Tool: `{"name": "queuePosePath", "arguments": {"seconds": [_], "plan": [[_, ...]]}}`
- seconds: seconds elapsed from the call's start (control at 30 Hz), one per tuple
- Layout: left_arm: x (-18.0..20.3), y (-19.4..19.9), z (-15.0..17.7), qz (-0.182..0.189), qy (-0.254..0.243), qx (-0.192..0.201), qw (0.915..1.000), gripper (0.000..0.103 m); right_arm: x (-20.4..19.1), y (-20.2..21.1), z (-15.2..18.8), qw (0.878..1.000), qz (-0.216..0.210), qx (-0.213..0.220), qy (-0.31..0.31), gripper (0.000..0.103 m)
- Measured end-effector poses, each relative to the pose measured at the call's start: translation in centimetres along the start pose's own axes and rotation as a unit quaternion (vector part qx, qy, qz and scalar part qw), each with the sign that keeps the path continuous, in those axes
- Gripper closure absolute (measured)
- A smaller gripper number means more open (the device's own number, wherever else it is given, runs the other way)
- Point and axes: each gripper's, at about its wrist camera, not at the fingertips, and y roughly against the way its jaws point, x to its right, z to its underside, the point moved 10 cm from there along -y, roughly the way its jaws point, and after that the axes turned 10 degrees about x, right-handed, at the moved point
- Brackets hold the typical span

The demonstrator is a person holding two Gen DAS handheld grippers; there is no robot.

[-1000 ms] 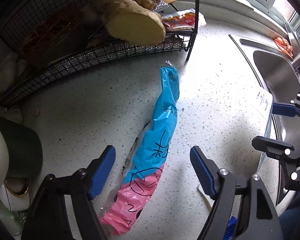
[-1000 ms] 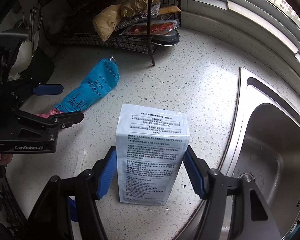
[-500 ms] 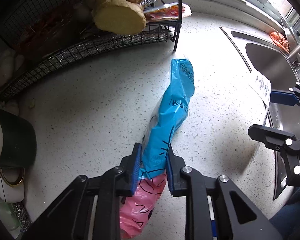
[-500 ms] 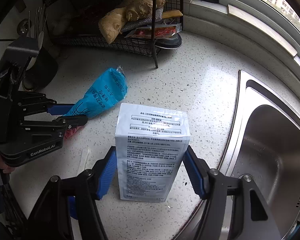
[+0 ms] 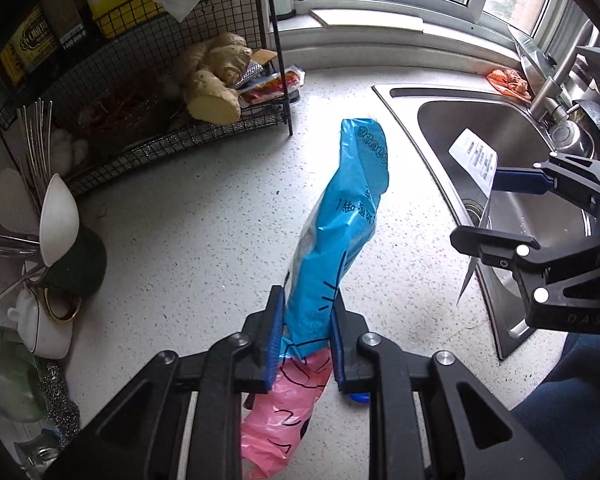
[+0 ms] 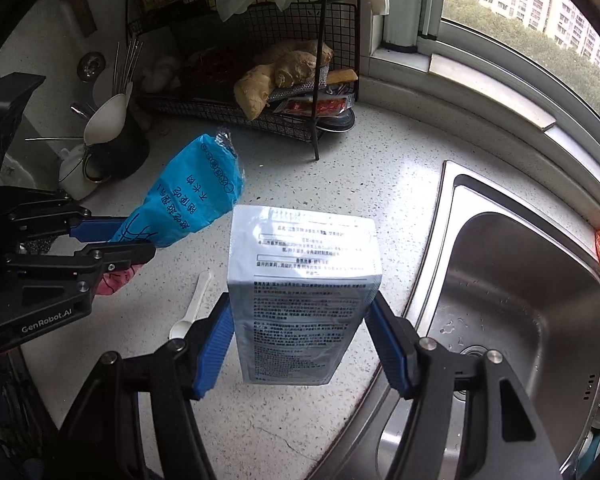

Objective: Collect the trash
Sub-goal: 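Carry the plastic bag and white sachet down toward the red bin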

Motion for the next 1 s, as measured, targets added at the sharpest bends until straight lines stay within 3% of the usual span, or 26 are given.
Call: {"name": "queuePosePath", "arguments": {"seconds": [0.5,0.6,0.63,1.0], "plan": [[8.7,6.7,4.4,0.005,-0.024,0.009,0.9997,0.085,2.0,7.2,5.6,1.000,0.013,0.023,0.009,0.041],[10.8,7.3,5.1,0.010,-0.032,0.008,0.9994,0.085,2.6,8.7,7.3,1.000,0.014,0.025,0.001,0.041],[12.0,7.6,5.5,0.033,-0.045,0.007,0.9984,0.085,2.7,9.2,8.0,1.000,0.014,0.026,-0.001,0.041],[20.7,11.5,9.8,0.036,-0.084,0.003,0.9958,0.085,4.0,15.3,15.7,0.999,0.026,0.037,-0.022,0.041]]}}
